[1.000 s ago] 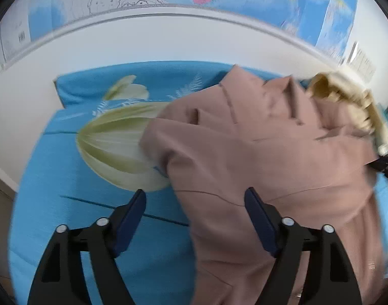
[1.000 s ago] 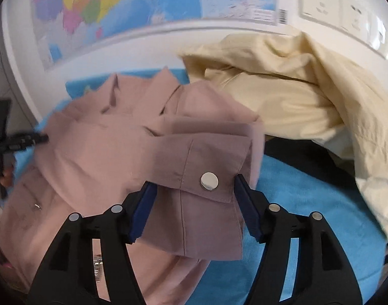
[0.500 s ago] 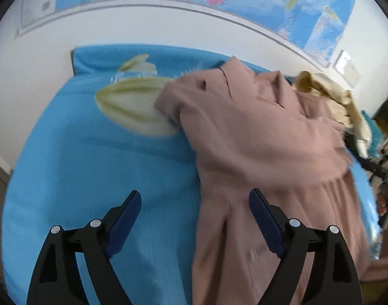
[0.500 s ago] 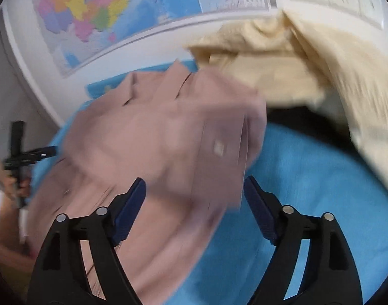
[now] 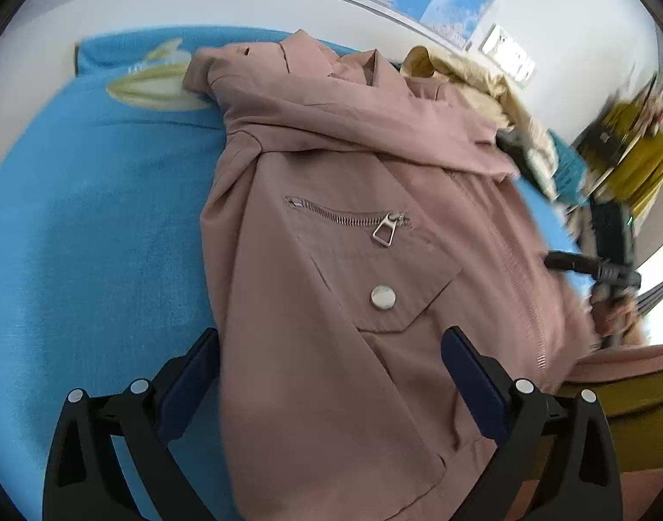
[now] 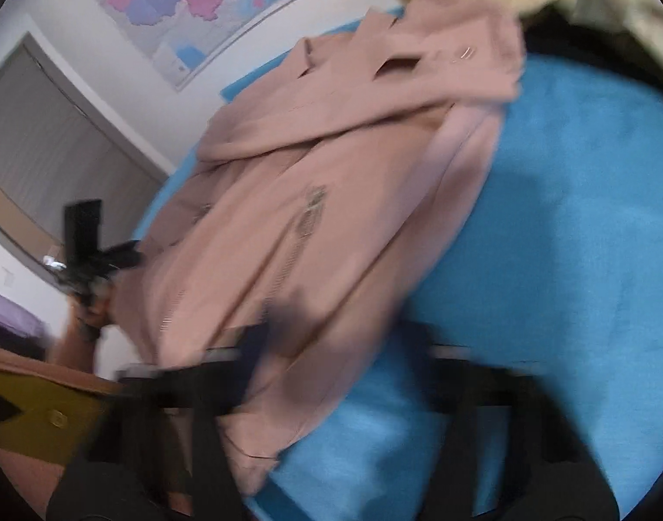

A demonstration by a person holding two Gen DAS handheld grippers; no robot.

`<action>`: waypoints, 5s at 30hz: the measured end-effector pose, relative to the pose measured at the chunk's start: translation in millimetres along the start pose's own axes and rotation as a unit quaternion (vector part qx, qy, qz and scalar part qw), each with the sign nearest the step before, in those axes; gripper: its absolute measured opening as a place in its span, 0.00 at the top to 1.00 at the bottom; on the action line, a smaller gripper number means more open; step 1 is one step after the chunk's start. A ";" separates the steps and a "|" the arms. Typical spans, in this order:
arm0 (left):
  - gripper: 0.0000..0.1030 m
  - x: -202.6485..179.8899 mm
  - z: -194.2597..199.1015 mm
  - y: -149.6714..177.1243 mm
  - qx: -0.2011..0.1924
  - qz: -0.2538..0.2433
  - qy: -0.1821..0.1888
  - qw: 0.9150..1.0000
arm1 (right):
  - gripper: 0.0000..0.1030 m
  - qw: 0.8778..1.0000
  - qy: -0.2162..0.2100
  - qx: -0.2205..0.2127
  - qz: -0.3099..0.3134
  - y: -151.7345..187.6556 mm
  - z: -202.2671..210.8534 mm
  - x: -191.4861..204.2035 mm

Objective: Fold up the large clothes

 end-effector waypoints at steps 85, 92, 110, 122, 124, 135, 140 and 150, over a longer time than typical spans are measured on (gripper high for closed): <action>0.17 24.5 -0.6 -30.5 -0.019 0.005 -0.083 0.996 | 0.60 0.953 0.209 -0.015 0.220 -97.5 -34.4 -44.6; 0.16 15.0 24.9 10.6 -0.018 0.039 -0.030 0.999 | 0.29 0.987 0.101 -0.050 0.115 -53.0 47.3 -39.3; 0.07 -47.8 40.6 70.6 0.014 0.074 0.128 0.989 | 0.43 0.999 -0.035 -0.009 0.030 66.9 71.4 -6.4; 0.95 -30.2 45.3 71.7 0.009 0.151 0.108 0.983 | 0.93 0.996 -0.078 -0.031 -0.010 58.6 78.0 1.2; 0.95 -38.5 53.1 65.9 -0.009 0.134 0.116 0.984 | 0.75 0.995 -0.092 -0.039 -0.013 54.2 84.1 1.9; 0.42 -48.2 32.5 79.6 0.022 0.129 0.156 0.979 | 0.78 0.997 -0.074 0.011 -0.007 80.3 66.3 -0.2; 0.97 -55.6 48.9 60.1 -0.017 0.119 0.154 0.981 | 0.95 0.993 -0.112 -0.035 -0.032 60.8 86.3 7.2; 0.98 -53.7 84.4 -7.8 -0.090 0.156 0.162 0.970 | 0.95 0.975 -0.161 -0.141 -0.056 -24.7 122.3 18.4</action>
Point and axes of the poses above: each gripper's, at about its wrist camera, not at the fingertips, and z roughly against the way its jaws point, x to its left, y to its underside, the point moved 7 cm from there along -z, roughly the way its jaws point, and after that the axes turned 10 degrees about -x, right-handed, at the moved point
